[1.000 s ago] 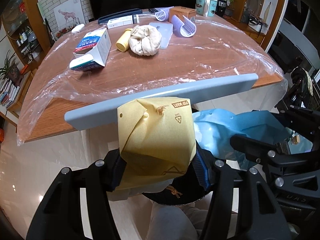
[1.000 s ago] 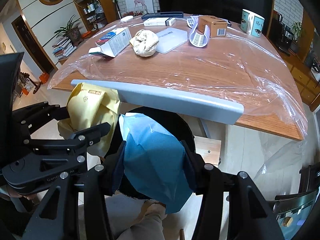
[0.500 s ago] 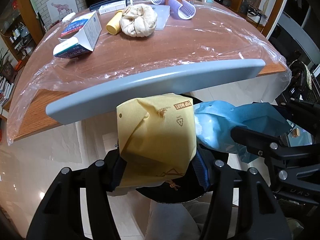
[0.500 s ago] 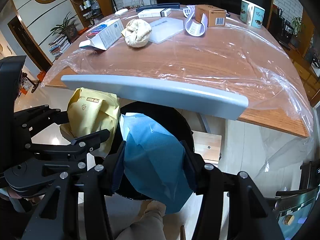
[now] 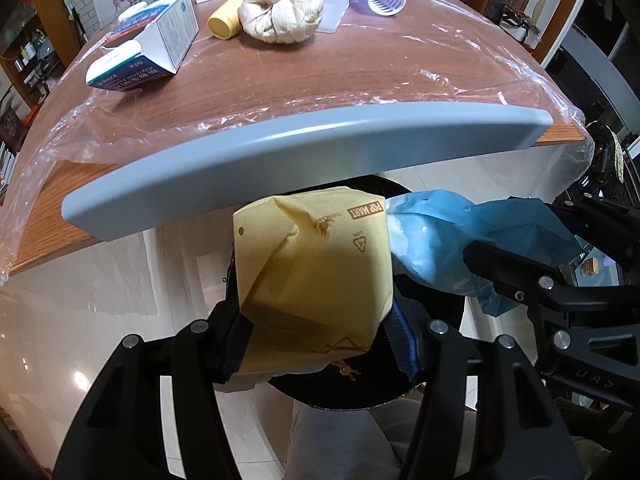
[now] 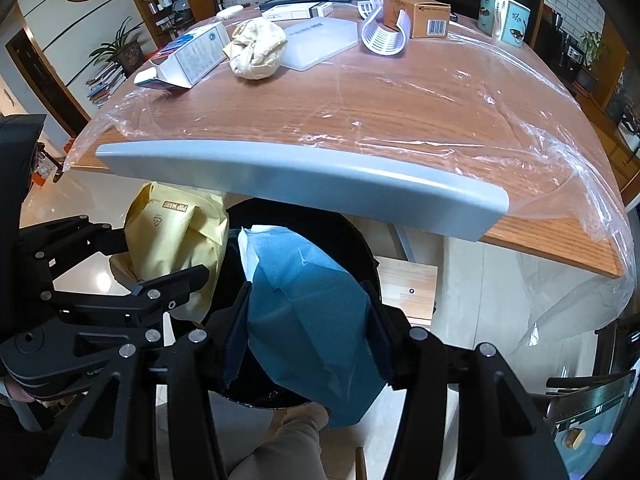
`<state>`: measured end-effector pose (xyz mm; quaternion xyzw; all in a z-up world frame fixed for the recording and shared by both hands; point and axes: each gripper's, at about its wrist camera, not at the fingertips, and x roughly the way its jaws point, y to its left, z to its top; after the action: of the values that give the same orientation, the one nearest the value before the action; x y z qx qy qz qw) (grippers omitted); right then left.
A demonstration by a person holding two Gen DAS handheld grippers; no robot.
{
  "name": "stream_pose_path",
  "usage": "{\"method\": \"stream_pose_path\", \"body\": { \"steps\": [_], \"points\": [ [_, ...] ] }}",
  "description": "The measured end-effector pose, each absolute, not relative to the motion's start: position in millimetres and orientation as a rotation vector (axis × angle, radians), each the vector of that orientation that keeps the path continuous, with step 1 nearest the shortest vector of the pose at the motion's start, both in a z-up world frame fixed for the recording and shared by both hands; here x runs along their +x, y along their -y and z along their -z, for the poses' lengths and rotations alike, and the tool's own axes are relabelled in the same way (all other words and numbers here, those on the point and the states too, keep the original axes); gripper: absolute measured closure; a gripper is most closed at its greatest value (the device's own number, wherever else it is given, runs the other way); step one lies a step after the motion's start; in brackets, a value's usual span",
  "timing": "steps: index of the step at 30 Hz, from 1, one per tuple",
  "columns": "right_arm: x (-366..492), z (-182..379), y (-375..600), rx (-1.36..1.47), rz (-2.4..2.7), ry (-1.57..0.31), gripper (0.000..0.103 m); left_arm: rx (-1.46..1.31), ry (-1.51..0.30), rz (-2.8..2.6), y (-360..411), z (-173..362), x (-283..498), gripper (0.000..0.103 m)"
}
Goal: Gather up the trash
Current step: 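Lower both held bags over the black trash bin, then open both tools to drop the bags into the black bin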
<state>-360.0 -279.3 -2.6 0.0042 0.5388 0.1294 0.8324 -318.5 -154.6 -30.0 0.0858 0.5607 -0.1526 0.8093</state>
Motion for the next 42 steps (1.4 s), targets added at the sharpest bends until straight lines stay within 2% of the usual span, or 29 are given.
{"method": "stream_pose_path", "body": {
  "steps": [31, 35, 37, 38, 42],
  "points": [
    [-350, 21, 281, 0.001, -0.246, -1.171, 0.051, 0.172, -1.231, 0.331, 152, 43, -305, 0.044],
    [-349, 22, 285, 0.014, -0.233, -1.174, 0.047, 0.168, -1.233, 0.338, 152, 43, -306, 0.044],
    [-348, 22, 290, 0.033, -0.21, -1.172, 0.037, 0.173, -1.236, 0.321, 150, 43, -304, 0.039],
    [-348, 21, 295, 0.059, -0.201, -1.173, 0.032, 0.171, -1.234, 0.312, 150, 42, -304, 0.032],
    [-349, 17, 306, 0.105, -0.185, -1.162, 0.029, 0.105, -1.204, 0.345, 143, 32, -305, 0.028]
  ]
}}
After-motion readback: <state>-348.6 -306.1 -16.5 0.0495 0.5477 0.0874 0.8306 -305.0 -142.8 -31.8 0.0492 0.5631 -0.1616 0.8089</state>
